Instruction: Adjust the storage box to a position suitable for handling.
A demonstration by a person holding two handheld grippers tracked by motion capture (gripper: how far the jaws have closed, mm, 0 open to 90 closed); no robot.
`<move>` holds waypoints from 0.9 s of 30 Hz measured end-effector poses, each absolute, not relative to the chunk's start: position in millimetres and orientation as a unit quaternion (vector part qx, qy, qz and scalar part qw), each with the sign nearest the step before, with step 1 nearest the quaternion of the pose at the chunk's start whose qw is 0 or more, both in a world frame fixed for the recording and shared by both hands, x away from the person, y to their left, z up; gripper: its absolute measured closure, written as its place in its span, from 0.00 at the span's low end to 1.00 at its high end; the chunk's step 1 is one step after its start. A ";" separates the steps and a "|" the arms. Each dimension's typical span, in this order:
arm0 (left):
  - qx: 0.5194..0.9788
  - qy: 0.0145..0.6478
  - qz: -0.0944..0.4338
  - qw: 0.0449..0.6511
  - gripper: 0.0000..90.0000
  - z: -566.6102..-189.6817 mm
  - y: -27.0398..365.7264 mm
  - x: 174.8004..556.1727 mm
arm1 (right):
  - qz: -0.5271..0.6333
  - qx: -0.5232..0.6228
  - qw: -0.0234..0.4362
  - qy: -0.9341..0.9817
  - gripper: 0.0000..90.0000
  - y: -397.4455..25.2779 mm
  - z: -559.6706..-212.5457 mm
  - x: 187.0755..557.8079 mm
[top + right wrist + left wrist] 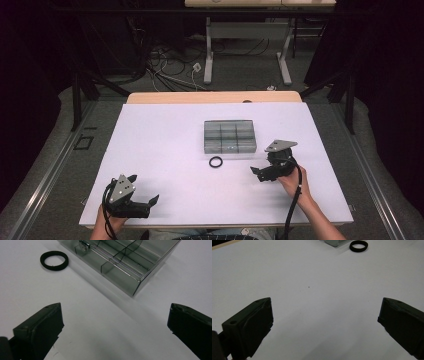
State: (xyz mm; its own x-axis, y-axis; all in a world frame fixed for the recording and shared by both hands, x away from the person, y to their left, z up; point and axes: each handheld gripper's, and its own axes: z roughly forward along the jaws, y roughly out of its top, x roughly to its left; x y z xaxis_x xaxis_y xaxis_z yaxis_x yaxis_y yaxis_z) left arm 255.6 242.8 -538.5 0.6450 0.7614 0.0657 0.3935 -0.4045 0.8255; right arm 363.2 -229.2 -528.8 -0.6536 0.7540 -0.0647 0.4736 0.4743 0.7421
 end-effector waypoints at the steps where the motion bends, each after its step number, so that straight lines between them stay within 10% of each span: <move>1: 0.808 0.358 0.223 0.412 0.00 -538.5 243.1 255.8 | 0.358 0.371 0.193 0.835 0.00 -228.7 -529.5 364.5; 27: 0.812 0.355 0.220 0.407 0.00 -538.2 242.9 255.7 | 0.393 0.388 0.191 0.811 0.01 -229.0 -516.7 402.1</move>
